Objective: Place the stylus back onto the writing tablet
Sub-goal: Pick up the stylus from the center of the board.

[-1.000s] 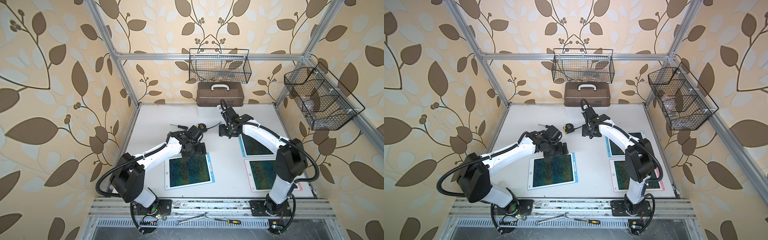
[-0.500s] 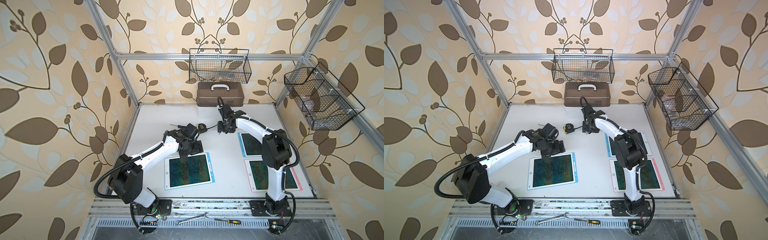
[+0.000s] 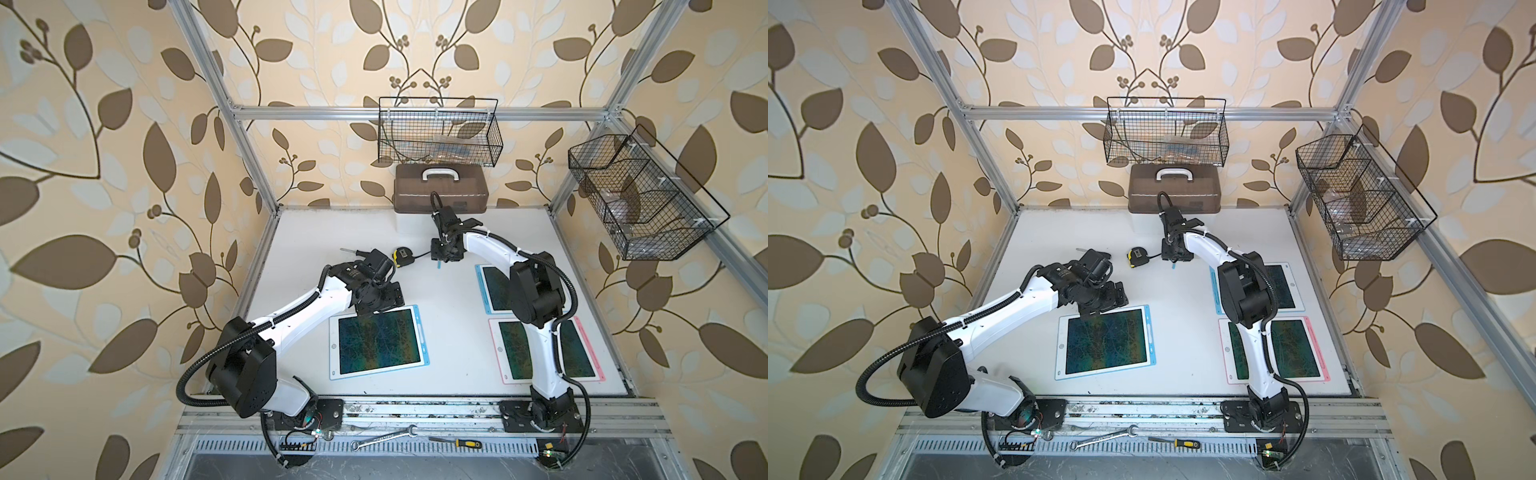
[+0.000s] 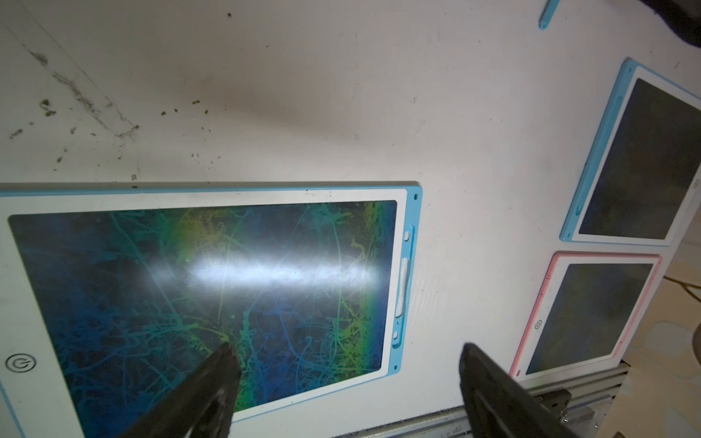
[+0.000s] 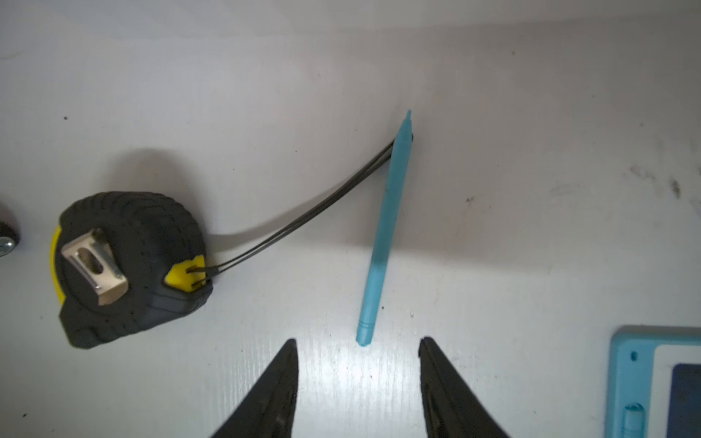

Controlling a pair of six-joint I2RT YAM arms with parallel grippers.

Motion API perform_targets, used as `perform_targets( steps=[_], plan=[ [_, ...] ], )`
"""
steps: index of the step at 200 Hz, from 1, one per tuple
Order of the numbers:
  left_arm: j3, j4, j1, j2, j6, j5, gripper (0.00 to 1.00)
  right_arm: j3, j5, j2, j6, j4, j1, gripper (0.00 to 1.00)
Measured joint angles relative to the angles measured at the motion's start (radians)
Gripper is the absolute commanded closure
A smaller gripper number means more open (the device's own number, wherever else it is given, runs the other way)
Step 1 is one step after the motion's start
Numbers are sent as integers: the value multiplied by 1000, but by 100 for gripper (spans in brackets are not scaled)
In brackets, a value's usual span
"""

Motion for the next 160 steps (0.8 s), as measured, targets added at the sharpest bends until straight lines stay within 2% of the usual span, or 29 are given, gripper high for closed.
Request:
perform_targets(
  steps=[76, 160],
  plan=[
    [0, 0, 10, -6, 0, 1, 9, 39, -4, 73, 23, -2, -9, 53],
    [-27, 9, 42, -6, 0, 8, 9, 88, 3, 119, 32, -13, -9, 61]
  ],
)
